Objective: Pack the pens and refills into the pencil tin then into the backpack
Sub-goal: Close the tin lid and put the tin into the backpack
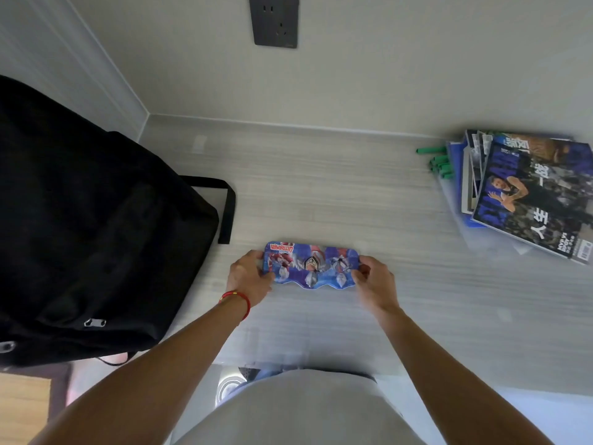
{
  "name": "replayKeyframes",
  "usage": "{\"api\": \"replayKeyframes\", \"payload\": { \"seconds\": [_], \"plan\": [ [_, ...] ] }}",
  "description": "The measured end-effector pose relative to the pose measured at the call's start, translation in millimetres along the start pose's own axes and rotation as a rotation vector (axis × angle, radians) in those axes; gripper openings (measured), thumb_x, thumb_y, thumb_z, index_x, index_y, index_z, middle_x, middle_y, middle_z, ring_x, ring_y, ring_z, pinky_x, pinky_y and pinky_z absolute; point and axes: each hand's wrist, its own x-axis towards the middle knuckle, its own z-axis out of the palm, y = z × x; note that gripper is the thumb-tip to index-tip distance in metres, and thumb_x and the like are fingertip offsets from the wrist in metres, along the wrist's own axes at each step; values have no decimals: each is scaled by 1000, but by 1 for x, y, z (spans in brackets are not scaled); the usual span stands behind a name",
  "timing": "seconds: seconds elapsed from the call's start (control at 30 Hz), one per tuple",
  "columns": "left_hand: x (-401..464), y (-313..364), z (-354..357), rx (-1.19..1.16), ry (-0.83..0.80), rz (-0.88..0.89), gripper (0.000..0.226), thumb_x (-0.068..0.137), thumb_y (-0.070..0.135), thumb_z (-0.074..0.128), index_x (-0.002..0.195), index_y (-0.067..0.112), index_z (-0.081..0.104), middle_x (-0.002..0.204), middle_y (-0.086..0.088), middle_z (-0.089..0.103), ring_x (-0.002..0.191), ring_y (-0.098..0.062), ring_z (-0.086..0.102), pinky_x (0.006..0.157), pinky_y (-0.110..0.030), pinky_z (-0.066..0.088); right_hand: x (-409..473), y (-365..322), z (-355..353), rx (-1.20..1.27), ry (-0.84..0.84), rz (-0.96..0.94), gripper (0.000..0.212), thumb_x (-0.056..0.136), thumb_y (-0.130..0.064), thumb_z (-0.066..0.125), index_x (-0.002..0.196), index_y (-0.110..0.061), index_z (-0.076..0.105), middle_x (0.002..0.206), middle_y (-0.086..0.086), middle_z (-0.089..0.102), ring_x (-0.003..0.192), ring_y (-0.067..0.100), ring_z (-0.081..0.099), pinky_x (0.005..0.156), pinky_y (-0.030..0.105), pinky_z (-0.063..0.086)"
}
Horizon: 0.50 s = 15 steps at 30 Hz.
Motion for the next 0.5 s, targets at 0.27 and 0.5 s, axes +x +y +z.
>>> {"api": "replayKeyframes", "payload": {
  "seconds": [0.27,0.5],
  "plan": [
    [9,43,13,-105,-149,-16,24,77,22,68,101,26,67,104,-7,71,102,-29,66,92,-44,56,26,-3,-28,-27,15,28,22,87,0,51,93,-16,65,79,0,68,70,20,61,53,16,40],
    [-41,-2,-4,-383,118,-228,40,86,1,56,120,24,60,115,-7,62,83,-21,67,74,-38,63,5,-57,-8,-117,176,-330,38,86,2,66,124,-3,63,121,20,57,113,37,53,96,49,47]
  ]
}}
